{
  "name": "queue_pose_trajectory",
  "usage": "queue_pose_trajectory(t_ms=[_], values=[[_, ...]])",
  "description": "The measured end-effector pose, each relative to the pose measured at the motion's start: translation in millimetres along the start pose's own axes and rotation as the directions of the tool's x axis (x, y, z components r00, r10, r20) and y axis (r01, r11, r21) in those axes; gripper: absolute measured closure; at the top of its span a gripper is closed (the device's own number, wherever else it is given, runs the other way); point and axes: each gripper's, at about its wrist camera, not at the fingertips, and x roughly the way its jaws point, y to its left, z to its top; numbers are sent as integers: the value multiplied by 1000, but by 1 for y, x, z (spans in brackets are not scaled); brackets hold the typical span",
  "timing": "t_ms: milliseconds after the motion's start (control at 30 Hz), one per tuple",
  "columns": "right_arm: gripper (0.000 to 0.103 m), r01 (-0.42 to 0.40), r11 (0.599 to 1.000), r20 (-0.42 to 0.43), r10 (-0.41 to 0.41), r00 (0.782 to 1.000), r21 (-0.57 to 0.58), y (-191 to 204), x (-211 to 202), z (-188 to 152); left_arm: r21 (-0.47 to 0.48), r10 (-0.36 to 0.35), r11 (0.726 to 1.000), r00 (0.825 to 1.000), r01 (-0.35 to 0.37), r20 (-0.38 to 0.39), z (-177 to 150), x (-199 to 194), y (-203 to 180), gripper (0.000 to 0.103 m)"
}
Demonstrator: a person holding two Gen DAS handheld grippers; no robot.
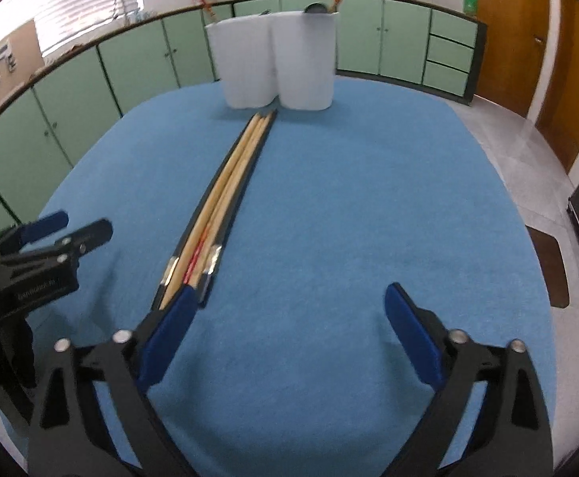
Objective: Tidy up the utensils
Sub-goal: 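Move both open tools back to the remaining chopsticks on the mat, then grasp a black chopstick with the right tool while the left tool grasps another black chopstick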
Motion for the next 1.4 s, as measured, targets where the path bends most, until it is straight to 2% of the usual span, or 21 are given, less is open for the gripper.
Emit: queue_pose_trajectory(t_ms=[33,233,467,667,900,1033,1100,1200,1300,1367,1400], values=[[24,3,1000,-6,-3,1000,-11,2,1,0,-1,1,1000,1000,-1,-1,-1,0,1,21],[30,2,1000,-42,-3,999,-23,9,11,0,-10,-1,1000,1000,1,-1,-4,-2,3,20],[32,20,998,-41,-22,999,-52,16,14,3,-16,-3,1000,1000,3,-6,-4,0,4,20],[33,-30,1000,-46,30,998,-7,10,13,9,-25,-3,1000,1000,2,-16,-4,2,3,19],[36,8,1000,-36,-9,999,-17,7,22,13,-34,-1,999,1000,1,-20,-4,3,4,19],[36,62,998,-25,-62,998,-4,-6,15,10,-33,0,999,1000,-1,-25,-2,4,3,19],[39,45,999,-23,-44,999,14,-10,13,9,-29,2,1000,1000,-3,-26,-2,4,2,19],[43,-33,999,-26,33,999,34,-10,14,7,-26,6,1000,1000,-7,-23,-2,3,0,19],[54,-30,1000,-17,30,999,7,-1,18,6,-27,9,1000,1000,-9,-17,-4,2,0,19],[73,-17,1000,-10,17,1000,-25,6,20,8,-23,8,1000,1000,-9,-18,-4,1,-1,19],[78,-27,999,-8,27,1000,-30,6,20,9,-20,8,1000,1000,-8,-19,-5,1,-1,19]])
